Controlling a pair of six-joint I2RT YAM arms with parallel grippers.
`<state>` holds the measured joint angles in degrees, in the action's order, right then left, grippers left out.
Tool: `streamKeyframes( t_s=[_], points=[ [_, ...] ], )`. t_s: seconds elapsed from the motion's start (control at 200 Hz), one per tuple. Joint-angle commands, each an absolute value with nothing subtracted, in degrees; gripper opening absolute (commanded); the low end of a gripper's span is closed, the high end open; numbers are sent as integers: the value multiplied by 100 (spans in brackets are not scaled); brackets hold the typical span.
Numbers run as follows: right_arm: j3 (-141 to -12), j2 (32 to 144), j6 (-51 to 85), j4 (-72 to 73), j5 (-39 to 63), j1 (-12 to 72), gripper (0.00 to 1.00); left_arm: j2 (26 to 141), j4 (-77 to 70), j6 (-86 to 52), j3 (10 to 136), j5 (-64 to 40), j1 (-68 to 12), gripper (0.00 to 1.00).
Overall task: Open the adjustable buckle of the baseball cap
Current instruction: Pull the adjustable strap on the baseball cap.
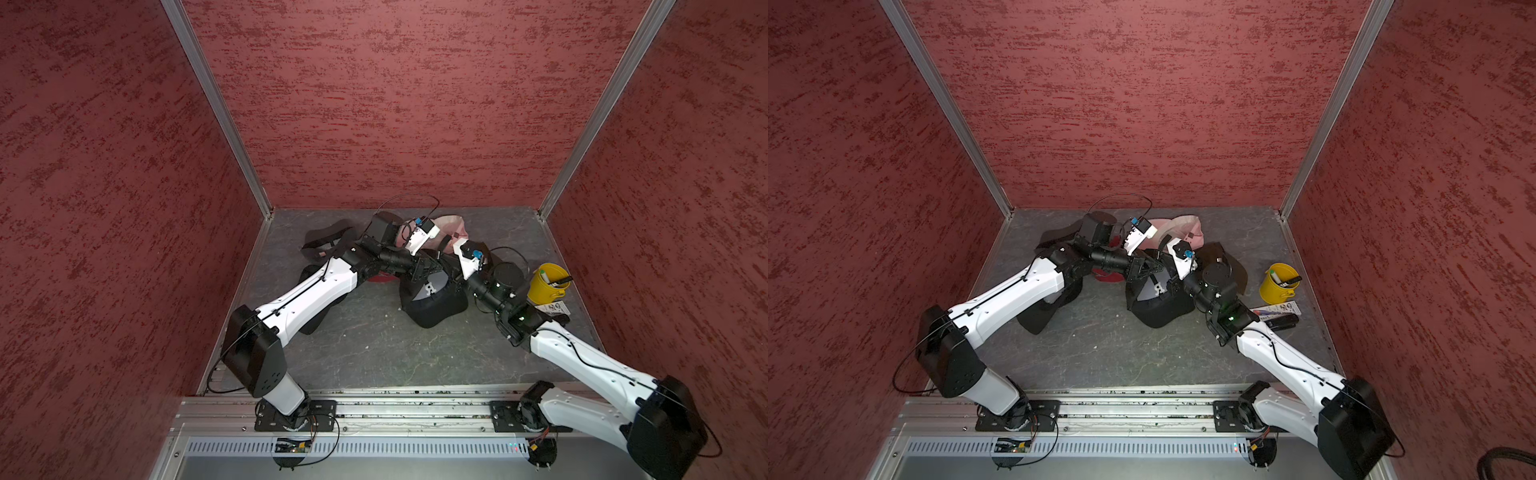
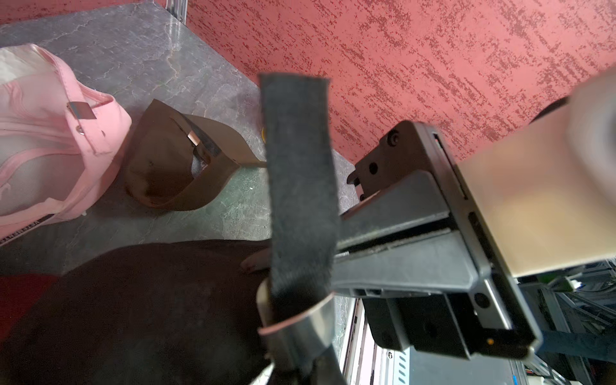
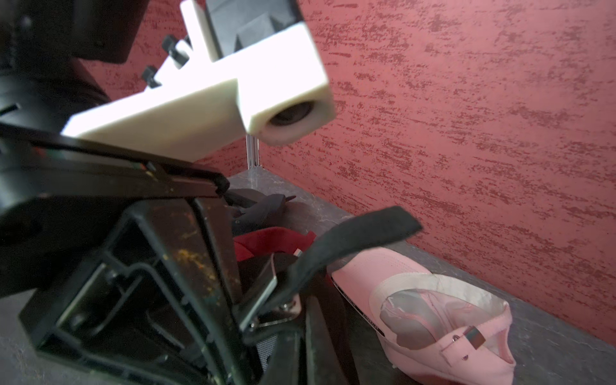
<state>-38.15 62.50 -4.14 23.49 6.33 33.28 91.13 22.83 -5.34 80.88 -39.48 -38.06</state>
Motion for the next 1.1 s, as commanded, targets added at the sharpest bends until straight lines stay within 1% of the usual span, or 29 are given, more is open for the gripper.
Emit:
streamKeyframes(
  t_s=[0.0, 0.215, 0.446, 0.551, 0.736, 0.817, 0.837, 0.872, 0.887, 0.942, 0.962, 1.017, 1.057, 1.097],
  points=[
    [-3790, 6223, 107, 3175, 63, 3313, 0, 9088, 2307, -571, 7960, -3883, -3845, 2],
    [-3788, 6213, 235, 3190, -370, 3313, 0, 9035, 2286, -537, 7838, -3816, -3867, 2],
    [-3843, 6223, 573, 3213, -698, 3313, 0, 8961, 2307, -406, 7719, -3706, -3858, 0],
    [-3891, 6231, 731, 3190, -860, 3313, 0, 8912, 2206, -399, 7641, -3536, -3826, 0],
    [-4050, 6323, 997, 2964, -1181, 3307, 0, 8833, 1667, -614, 7480, -2877, -3714, 0],
    [-4108, 6353, 1151, 2897, -1333, 3305, 0, 8866, 1458, -706, 7462, -2887, -3700, 0],
    [-4133, 6369, 1187, 2874, -1358, 3305, 0, 8886, 1424, -727, 7468, -2876, -3707, 3],
    [-4211, 6412, 1256, 2784, -1405, 3306, 0, 8914, 1390, -774, 7474, -2820, -3717, 17],
    [-4255, 6434, 1290, 2733, -1413, 3305, 0, 8916, 1375, -781, 7483, -2783, -3725, 19],
    [-4420, 6521, 1409, 2540, -1446, 3304, 0, 8904, 1334, -819, 7505, -2517, -3765, 22],
    [-4470, 6557, 1464, 2485, -1480, 3300, 0, 8878, 1316, -827, 7498, -2367, -3785, 27],
    [-4599, 6607, 1669, 2345, -1631, 3306, 0, 8796, 1257, -877, 7484, -2043, -3805, 45],
    [-4674, 6616, 1847, 2286, -1765, 3303, 0, 8720, 1218, -888, 7475, -1928, -3810, 52],
    [-4767, 6634, 2078, 2199, -1912, 3309, 0, 8632, 1151, -908, 7439, -1764, -3848, 57]
  ],
)
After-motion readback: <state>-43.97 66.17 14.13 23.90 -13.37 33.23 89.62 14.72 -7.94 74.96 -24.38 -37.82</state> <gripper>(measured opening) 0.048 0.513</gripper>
